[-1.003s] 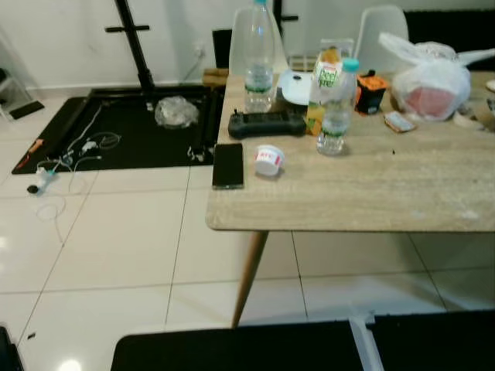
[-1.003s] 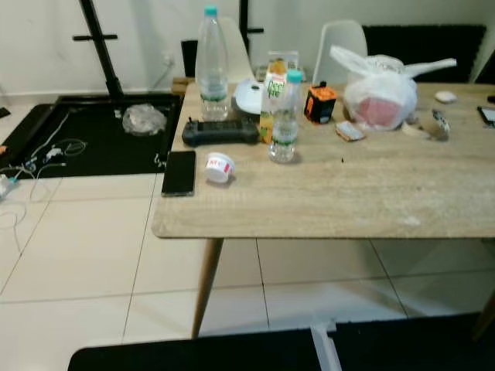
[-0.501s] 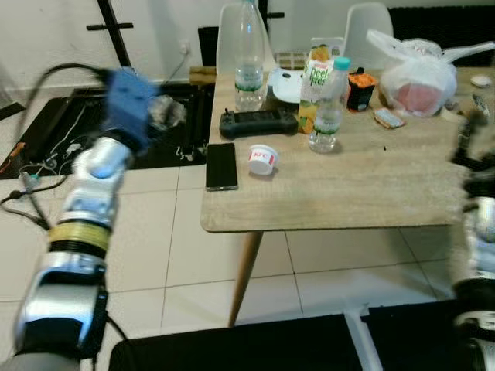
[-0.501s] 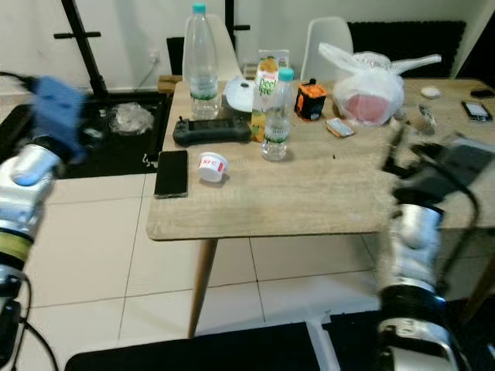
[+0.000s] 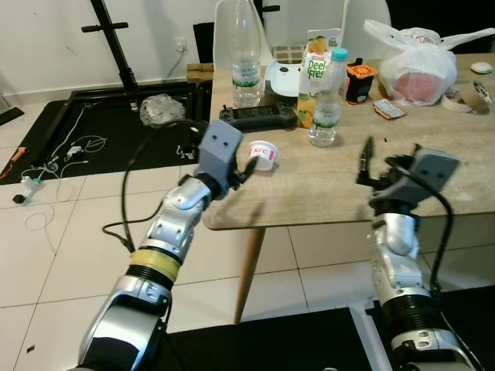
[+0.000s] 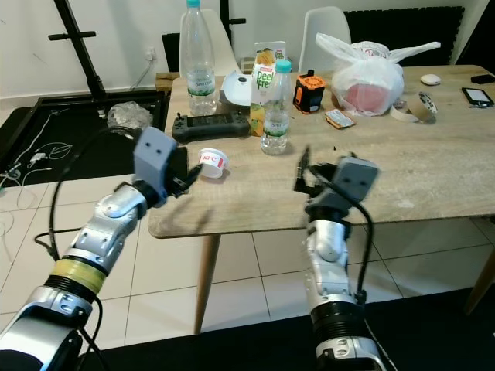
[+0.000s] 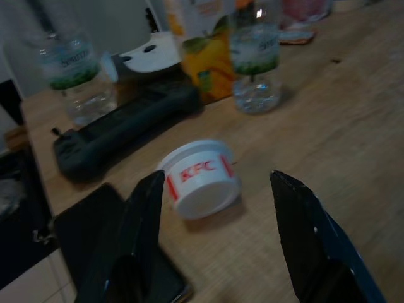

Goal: Restocking fridge

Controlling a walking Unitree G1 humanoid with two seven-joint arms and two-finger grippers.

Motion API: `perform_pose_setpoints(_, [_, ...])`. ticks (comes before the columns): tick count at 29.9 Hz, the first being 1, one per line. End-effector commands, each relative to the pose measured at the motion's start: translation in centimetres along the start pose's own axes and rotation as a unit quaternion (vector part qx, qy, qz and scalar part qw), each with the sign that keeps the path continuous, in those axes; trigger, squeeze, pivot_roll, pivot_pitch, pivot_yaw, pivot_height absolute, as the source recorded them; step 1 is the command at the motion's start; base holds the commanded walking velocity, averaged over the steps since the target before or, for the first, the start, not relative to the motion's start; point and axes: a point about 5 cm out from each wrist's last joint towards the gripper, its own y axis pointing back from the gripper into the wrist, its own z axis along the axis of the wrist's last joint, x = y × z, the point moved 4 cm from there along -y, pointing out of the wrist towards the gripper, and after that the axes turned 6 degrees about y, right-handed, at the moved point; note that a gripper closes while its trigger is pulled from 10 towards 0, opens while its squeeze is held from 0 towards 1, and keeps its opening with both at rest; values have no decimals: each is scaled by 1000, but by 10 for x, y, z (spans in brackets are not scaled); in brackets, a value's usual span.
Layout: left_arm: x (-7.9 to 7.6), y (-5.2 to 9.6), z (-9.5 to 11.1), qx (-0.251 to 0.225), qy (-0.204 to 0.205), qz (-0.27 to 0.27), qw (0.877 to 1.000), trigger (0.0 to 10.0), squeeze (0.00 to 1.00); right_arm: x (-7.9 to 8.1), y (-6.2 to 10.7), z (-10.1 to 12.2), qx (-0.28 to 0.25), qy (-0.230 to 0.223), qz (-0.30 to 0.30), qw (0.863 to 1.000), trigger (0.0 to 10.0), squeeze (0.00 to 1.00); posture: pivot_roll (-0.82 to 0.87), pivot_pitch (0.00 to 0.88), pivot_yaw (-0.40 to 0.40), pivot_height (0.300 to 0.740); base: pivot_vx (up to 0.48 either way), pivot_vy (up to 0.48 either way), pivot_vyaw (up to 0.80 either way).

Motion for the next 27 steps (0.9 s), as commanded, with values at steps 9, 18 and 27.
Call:
perform_pose_setpoints(9, [-2,-24,-13,66,48,35,996,10000,0,-6,-7,25,-34,22,-3,999,10000,0,82,76,34,706,0,0,0])
perform_pose_setpoints(18, [16,-27,-12,74,35,105,991,10000,643,-21,-7,43,-58,37,-15,998,10000,0,47,115,35,706,0,0,0])
perform_pose_setpoints(27, [21,-31,-1,58,52,108,991,10000,1000,-23,-1,43,-50,42,-17,998,10000,0,23,147,46,706,0,0,0])
